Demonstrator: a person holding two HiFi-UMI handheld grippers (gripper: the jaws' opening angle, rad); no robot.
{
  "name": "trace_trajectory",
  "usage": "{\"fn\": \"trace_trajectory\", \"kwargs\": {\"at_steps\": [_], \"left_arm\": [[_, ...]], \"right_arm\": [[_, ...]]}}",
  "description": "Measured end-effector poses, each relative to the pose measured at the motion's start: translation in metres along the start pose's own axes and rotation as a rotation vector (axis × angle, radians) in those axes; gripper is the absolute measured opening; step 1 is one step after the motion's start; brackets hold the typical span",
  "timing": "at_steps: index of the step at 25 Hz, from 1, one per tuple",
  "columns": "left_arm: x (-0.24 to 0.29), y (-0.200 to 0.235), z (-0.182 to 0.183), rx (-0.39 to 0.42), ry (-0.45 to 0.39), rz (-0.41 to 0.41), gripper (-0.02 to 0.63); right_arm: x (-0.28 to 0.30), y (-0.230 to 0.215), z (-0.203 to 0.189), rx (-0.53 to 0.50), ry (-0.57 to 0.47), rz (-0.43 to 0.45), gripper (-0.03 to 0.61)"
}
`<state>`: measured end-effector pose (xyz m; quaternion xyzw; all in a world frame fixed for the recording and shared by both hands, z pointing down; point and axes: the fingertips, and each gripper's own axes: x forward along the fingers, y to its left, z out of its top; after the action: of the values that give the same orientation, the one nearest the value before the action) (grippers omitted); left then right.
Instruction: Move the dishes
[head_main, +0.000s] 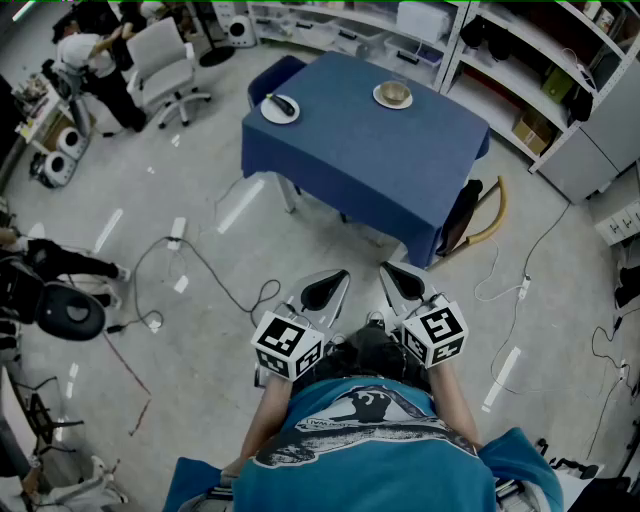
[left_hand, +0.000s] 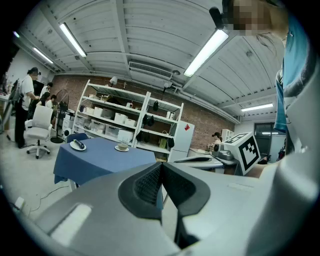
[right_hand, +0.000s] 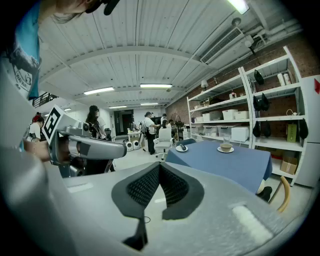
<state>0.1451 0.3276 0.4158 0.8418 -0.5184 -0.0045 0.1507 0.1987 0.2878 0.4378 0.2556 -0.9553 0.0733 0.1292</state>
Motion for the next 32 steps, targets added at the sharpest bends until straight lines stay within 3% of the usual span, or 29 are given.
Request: {"fn": "trace_trajectory", "kwargs": {"at_steps": [8, 16, 22, 28, 32], "left_arm": [[0.016, 0.002, -0.004, -0.008, 0.012, -0.018, 0.012], [0.044, 0.011, -0.006, -0.021, 0.042, -0.026, 0.012], [0.073, 0.055, 0.005, -0.039, 0.052, 0.03, 0.012], [0.13, 0.121, 0.03, -0.03, 0.059, 0.073, 0.012], [0.17, 0.142, 0.054, -0.025, 0.053, 0.079, 0.012]], "right_arm": [[-0.001, -0.007, -0.002, -0.018, -0.015, 0.006, 0.003], [0.016, -0.037, -0.006, 0.043, -0.01, 0.009, 0.005], [0.059, -0.075, 0.003, 0.134, -0.03, 0.053, 0.02], [0.127, -0.132, 0.016, 0.137, -0.011, 0.087, 0.02], [0.156, -0.179, 0.034, 0.154, -0.022, 0.097, 0.02]]}}
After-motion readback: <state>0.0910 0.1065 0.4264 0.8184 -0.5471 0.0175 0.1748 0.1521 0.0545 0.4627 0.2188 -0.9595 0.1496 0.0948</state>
